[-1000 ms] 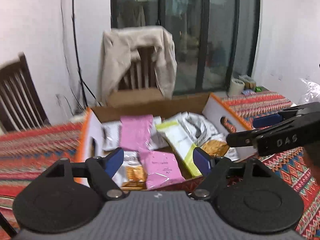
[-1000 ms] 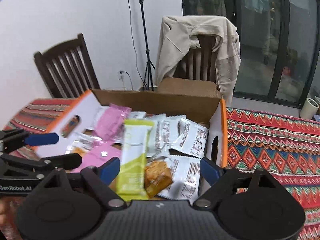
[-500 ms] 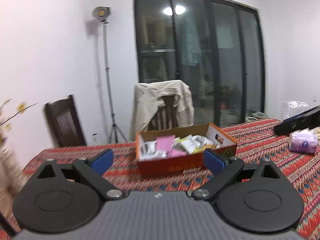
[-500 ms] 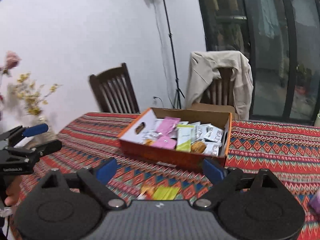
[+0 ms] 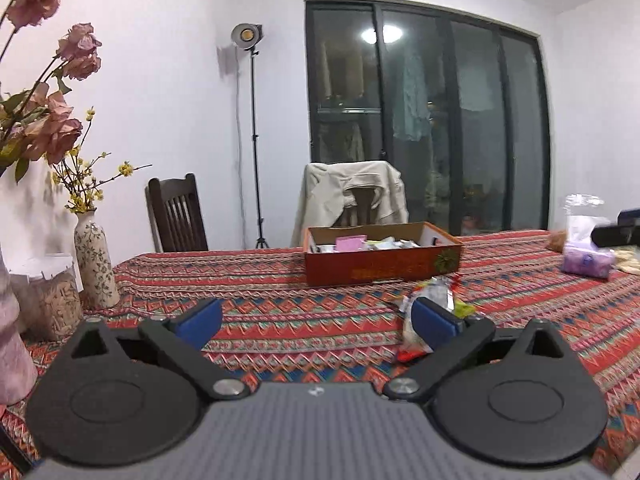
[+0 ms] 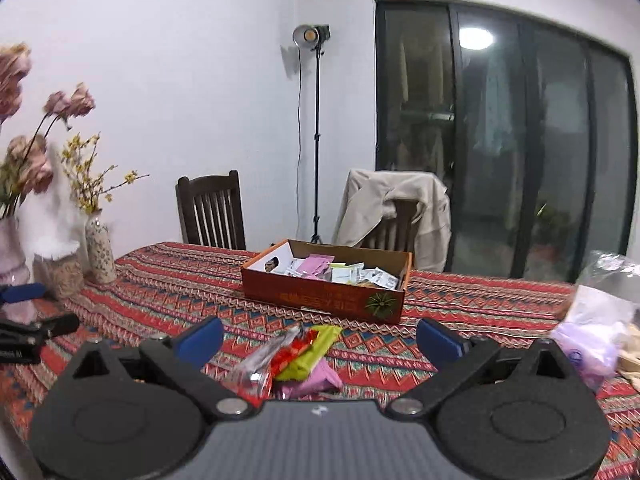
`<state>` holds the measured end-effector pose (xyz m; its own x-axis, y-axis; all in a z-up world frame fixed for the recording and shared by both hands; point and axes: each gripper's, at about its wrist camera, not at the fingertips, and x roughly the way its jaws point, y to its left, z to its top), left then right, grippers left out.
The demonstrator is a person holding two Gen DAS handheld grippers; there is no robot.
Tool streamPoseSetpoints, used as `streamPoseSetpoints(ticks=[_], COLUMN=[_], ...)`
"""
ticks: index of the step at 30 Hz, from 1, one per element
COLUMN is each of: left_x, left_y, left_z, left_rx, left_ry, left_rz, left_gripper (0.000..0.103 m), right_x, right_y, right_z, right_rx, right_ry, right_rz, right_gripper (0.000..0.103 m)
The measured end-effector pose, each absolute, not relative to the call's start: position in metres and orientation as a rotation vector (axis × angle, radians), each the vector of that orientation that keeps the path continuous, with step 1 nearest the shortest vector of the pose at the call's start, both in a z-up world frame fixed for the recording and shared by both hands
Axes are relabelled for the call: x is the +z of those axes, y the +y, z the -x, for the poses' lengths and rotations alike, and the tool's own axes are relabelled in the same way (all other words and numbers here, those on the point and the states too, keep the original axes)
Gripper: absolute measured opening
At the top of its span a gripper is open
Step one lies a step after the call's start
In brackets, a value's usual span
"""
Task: Organize snacks
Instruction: 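Withdraw both tools from the box back toward the snack pile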
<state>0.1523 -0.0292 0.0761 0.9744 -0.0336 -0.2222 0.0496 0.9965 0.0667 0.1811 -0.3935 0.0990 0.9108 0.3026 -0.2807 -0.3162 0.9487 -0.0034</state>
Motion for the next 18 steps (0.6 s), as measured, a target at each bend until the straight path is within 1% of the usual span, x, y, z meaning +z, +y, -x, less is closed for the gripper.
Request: streamPoseSetpoints(ticks=[3,7,14,18], left_x=[0.072,0.070,0.069,0.064], left_y=[-0.030,-0.031,-0.042,-0.046], left_z=[-0.133,-0.127,-0.137,-0.151], left_rx=[-0.031,-0.028,-0.038,-0.037], left_ry=[0.210,0.211,0.216,0.243], left_rz=[-0.095,-0.087,-0.102,-0.119], left_gripper=[0.103,0.103,0.103,0.103], right_x=[0.078,0.060,0.050,0.050], right_y=[-0.388,-0.384,-0.377,-0.378], right_z=[-0.143,-0.116,-0.117,-0.130], right_rx=[0.279,0.270,0.253,0.253], right_ry=[0.268,0.267,0.283,0.292], right_rz=[0.081,0.088,0.134,0.114], right_gripper=[0.103,0.103,0.103,0.103])
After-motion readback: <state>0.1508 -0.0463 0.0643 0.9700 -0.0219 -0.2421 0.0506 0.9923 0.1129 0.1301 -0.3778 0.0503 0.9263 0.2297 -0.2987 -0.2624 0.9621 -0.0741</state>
